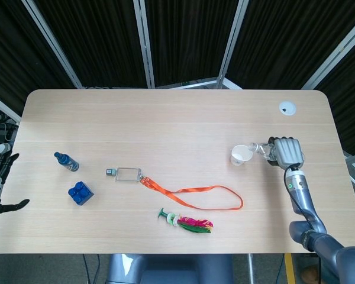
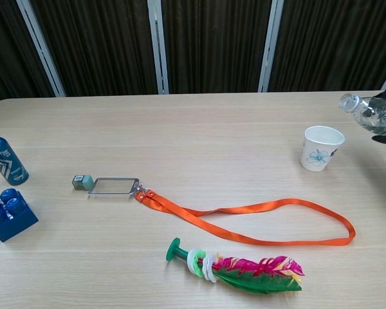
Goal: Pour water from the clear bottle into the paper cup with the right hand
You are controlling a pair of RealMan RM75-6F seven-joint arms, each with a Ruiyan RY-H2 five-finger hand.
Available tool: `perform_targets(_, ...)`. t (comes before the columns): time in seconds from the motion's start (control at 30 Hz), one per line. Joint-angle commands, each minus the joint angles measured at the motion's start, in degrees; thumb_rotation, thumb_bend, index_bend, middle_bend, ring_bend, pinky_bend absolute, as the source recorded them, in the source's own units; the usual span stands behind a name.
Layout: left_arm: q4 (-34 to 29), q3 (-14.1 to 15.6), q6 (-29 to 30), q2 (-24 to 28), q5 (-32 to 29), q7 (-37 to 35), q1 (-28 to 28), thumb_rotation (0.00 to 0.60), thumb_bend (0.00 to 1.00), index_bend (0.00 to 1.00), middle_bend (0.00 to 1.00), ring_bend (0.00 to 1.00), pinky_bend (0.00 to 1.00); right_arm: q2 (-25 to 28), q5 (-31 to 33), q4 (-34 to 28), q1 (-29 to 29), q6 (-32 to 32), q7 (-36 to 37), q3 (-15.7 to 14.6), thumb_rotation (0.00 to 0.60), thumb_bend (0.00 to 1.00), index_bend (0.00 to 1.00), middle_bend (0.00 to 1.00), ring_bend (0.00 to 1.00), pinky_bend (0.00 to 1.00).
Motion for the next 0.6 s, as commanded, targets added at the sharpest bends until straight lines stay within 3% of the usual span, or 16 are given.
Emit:
perform_targets(0.03, 0.1, 0.0, -0.1, -0.1, -0.1, 0.2, -0.1, 0.6, 0.04, 0.0, 0.0, 0.0, 0.0, -0.3, 0.2, 0.7, 0.2, -0.5, -0.4, 0.1, 0.6, 0.4, 0.48, 0.59, 0.56, 0.49)
perform_targets(0.6, 0.0, 0.1, -0.6, -0.4, -0.5, 0.8, -0.3, 0.6, 0.04, 0.0, 0.0, 0.0, 0.0, -1.4, -0.9, 2.6, 0.8, 0.2, -5.1, -0.6, 0.6, 0.4, 0.48, 0.6, 0.56, 0.49)
